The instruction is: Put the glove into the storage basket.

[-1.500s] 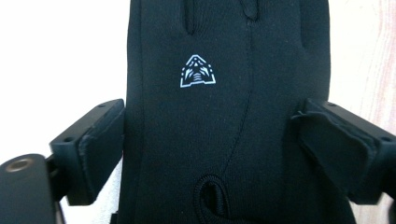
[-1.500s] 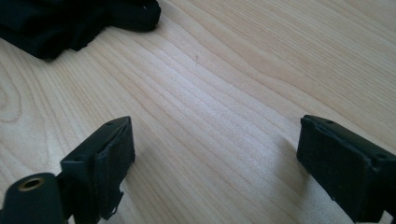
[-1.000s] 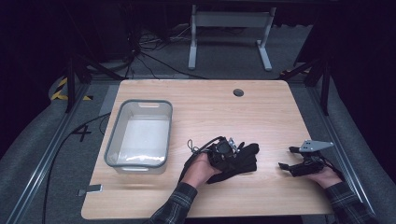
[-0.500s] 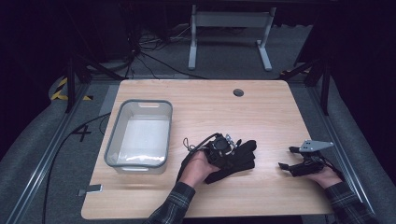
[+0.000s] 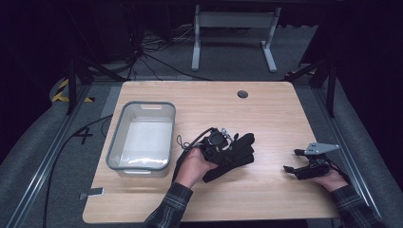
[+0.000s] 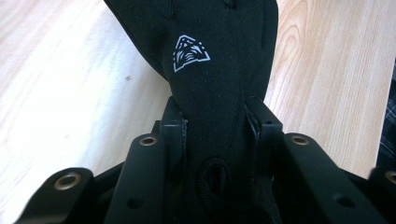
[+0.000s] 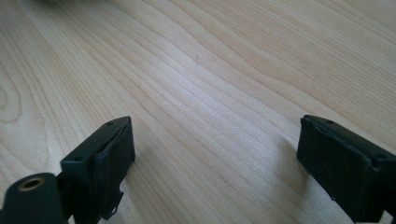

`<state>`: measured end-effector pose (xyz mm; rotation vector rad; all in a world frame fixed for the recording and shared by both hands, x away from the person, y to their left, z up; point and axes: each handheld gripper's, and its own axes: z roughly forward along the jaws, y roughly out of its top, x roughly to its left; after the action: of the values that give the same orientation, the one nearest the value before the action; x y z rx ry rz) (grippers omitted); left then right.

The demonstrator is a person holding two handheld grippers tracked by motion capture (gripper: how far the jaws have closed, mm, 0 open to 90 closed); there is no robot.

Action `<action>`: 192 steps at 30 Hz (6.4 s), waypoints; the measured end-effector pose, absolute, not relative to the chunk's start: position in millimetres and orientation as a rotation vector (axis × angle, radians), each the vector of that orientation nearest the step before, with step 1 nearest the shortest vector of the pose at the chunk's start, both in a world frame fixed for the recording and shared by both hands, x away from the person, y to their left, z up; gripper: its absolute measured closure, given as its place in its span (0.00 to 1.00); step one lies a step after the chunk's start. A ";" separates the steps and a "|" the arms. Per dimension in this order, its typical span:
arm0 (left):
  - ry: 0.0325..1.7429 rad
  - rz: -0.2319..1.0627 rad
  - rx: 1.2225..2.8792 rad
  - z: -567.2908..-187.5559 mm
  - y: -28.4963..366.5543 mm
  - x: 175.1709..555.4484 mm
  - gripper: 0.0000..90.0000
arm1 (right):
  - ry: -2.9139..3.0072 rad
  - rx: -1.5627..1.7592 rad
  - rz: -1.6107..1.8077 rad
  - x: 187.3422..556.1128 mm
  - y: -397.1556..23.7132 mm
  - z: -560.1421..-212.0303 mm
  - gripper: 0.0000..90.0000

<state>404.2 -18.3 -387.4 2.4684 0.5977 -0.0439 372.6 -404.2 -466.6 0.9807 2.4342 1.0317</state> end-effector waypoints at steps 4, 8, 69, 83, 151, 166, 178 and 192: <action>0.628 -0.024 2.445 -378.6 -7.1 405.3 0.74 | 2.434 0.981 1.032 372.6 -404.2 -466.6 0.13; 0.647 -0.016 2.433 -372.2 2.1 406.2 0.73 | 2.434 0.981 1.032 372.6 -404.2 -466.6 0.13; 1.300 0.290 2.151 -367.2 204.3 424.3 0.73 | 2.434 0.980 1.031 372.8 -404.1 -466.7 0.13; 1.382 0.230 2.182 -394.4 210.7 440.8 0.71 | 2.434 0.981 1.032 372.7 -404.1 -466.7 0.13; 0.847 0.199 2.197 -386.8 34.7 390.6 0.17 | 2.434 0.981 1.032 372.8 -404.0 -466.7 0.13; 0.761 0.192 2.240 -419.7 -0.3 378.5 0.16 | 2.434 0.981 1.032 372.8 -404.0 -466.7 0.13; 0.714 0.200 2.307 -451.2 -27.0 372.2 0.12 | 2.434 0.981 1.031 372.8 -404.0 -466.7 0.13; 0.630 0.225 2.311 -474.9 -38.4 368.4 0.00 | 2.435 0.981 1.032 372.8 -403.9 -466.7 0.13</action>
<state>368.4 -38.4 -474.9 2.3112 0.6302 0.2250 372.8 -403.9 -466.7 0.9808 2.4345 1.0322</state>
